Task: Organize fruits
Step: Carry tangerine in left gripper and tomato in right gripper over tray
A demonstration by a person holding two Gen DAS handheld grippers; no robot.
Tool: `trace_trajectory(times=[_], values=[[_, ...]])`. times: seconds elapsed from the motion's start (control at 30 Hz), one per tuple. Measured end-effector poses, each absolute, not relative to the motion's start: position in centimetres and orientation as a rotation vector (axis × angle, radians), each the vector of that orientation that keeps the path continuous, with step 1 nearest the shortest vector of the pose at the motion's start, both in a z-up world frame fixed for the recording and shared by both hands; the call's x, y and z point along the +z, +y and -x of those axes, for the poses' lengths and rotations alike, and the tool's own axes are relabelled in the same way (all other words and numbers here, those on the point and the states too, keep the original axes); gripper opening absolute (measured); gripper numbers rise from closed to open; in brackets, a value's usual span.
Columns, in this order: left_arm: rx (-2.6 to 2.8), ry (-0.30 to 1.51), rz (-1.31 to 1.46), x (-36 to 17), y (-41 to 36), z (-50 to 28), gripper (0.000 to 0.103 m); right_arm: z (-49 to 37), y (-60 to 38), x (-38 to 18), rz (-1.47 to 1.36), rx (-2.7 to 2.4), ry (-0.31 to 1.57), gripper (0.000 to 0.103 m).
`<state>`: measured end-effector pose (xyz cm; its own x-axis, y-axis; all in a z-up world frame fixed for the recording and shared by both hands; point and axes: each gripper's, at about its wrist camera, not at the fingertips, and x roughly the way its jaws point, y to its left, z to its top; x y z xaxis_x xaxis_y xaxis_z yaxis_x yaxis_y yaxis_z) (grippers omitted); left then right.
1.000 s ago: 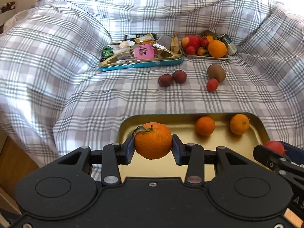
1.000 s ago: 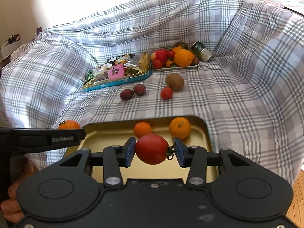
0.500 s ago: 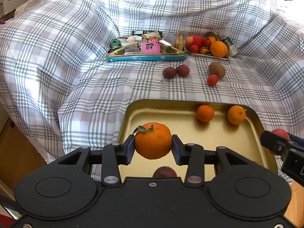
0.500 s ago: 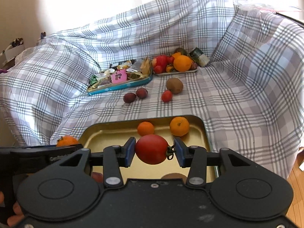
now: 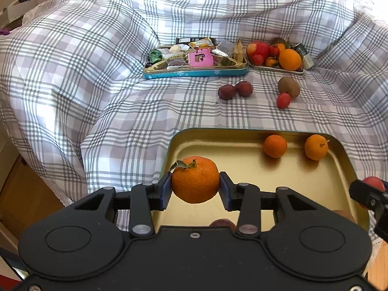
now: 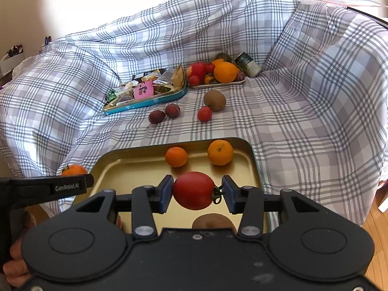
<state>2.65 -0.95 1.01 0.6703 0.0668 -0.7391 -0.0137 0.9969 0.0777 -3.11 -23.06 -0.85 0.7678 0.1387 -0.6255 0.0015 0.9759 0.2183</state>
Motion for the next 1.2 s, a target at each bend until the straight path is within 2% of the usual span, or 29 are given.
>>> trace_trajectory(times=[1.2], values=[[0.054,0.882,-0.105,-0.3,-1.7,-5.8,0.05,-1.2,-22.3,-1.9,-0.235,0.078,0.735,0.046]])
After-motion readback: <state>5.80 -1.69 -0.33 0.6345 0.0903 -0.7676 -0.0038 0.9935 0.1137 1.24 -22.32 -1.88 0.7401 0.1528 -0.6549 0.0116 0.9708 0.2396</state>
